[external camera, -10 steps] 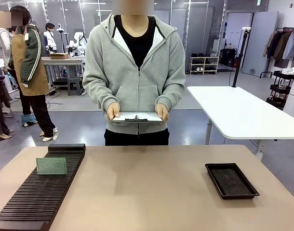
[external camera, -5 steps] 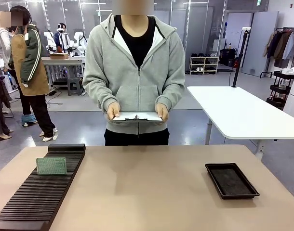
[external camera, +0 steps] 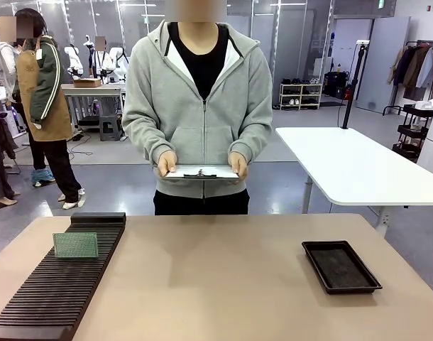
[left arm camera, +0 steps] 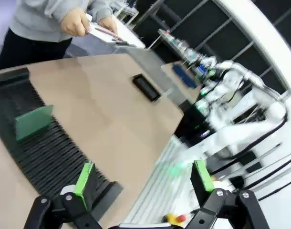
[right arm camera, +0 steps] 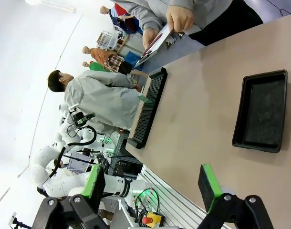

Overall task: Inspect the PCB.
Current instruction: Pick up the Blank PCB and present it to the human.

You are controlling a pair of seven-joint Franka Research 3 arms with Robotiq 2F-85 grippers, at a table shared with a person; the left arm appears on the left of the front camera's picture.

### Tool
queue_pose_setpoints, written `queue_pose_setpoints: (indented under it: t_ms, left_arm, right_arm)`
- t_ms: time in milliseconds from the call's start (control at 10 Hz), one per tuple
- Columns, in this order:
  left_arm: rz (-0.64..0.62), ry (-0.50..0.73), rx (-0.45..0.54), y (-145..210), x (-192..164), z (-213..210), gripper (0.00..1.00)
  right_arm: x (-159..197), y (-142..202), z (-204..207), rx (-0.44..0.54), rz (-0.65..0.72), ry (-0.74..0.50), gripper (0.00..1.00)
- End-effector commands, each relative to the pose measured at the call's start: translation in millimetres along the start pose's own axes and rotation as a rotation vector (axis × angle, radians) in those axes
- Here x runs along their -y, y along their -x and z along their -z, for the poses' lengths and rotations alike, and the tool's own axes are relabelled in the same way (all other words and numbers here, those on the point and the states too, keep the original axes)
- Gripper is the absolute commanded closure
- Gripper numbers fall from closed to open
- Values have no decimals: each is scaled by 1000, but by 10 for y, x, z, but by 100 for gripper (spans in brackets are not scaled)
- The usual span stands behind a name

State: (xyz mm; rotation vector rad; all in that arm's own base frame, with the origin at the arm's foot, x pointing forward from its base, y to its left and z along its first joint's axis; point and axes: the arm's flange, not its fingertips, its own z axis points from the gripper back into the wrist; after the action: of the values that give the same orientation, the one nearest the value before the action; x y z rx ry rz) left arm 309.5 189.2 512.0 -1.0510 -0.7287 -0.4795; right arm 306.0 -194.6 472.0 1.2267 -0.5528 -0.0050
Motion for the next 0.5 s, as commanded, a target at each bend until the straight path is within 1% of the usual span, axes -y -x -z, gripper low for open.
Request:
queue_pose_setpoints:
  t_ms: [0, 100, 200, 300, 400]
  left_arm:
    - [313, -274, -178, -241, 365, 128, 0]
    - [451, -349, -258, -505, 475, 254, 0]
    - [511, -290, -370, -632, 521, 449, 0]
    - [593, -404, -456, -742, 460, 676, 0]
    - [631, -407, -537, -794, 413, 915, 0]
  right_arm:
    - [-7, 2, -7, 1, -2, -4, 0]
    - [-7, 2, -7, 1, -2, -4, 0]
    - [-7, 2, -7, 1, -2, -4, 0]
    - [-7, 2, -7, 1, -2, -4, 0]
    - [-7, 2, -7, 1, -2, -4, 0]
